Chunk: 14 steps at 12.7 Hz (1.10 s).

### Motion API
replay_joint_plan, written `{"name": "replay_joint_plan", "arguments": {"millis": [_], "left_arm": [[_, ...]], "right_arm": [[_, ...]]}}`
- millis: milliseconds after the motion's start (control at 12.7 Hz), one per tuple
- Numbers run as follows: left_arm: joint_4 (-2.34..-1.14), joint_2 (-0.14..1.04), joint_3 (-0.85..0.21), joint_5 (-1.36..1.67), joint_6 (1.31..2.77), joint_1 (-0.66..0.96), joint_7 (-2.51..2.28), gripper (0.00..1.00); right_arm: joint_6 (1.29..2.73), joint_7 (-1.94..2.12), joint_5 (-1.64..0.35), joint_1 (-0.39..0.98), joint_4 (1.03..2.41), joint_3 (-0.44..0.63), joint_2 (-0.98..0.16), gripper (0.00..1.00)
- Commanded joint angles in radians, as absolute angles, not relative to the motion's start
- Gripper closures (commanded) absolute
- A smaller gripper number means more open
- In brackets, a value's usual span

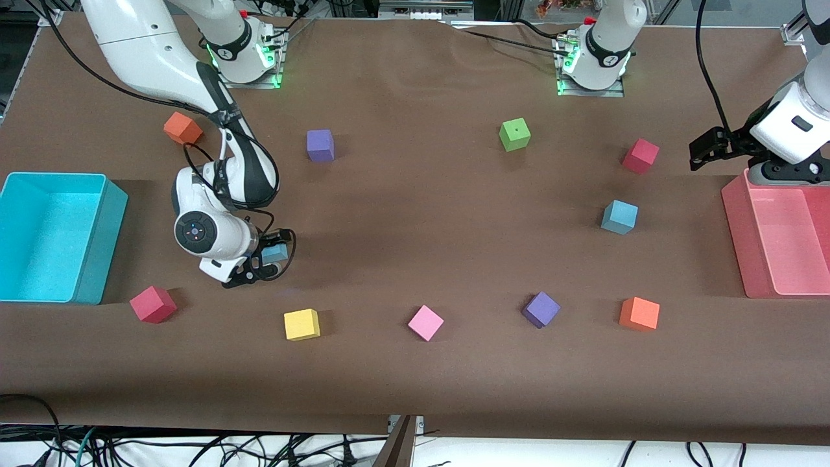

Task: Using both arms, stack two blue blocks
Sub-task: 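Lift the cyan cube with the right gripper toward the table centre, then lower the cyan cube at the table centre and open the right gripper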

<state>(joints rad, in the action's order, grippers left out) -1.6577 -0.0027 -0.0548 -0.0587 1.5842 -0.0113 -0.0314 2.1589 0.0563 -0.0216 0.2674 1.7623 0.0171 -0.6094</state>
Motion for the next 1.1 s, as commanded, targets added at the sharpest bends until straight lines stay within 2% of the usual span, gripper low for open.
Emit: {"name": "replay_joint_plan", "arguments": {"millis": [0, 79, 157, 236, 629, 1021], "left_arm": [[-1.663, -0.015, -0.049, -0.040, 1.572, -0.006, -0.038, 0.00], [-1.663, -0.014, -0.049, -0.040, 1.572, -0.008, -0.037, 0.00], [-1.663, -0.014, -0.048, -0.038, 1.572, -0.008, -0.035, 0.00], [-1.663, -0.015, -0.049, -0.040, 1.572, -0.008, -0.037, 0.00], [-1.663, -0.015, -0.048, -0.038, 1.572, -0.008, -0.037, 0.00], [-1.663, -0.015, -0.046, -0.038, 1.571, -0.008, -0.037, 0.00]], "right_arm": [[2.174, 0.078, -0.038, 0.264, 1.776, 0.012, -0.601, 0.33], [2.174, 0.075, -0.038, 0.265, 1.775, 0.011, -0.601, 0.53], [2.174, 0.066, -0.038, 0.265, 1.769, -0.001, -0.601, 0.64], [2.174, 0.061, -0.038, 0.265, 1.761, -0.009, -0.601, 0.70], [2.161, -0.107, -0.071, 0.365, 1.626, -0.023, -0.607, 0.70], [2.161, -0.466, -0.067, 0.572, 1.458, -0.023, -0.718, 0.69]]}}
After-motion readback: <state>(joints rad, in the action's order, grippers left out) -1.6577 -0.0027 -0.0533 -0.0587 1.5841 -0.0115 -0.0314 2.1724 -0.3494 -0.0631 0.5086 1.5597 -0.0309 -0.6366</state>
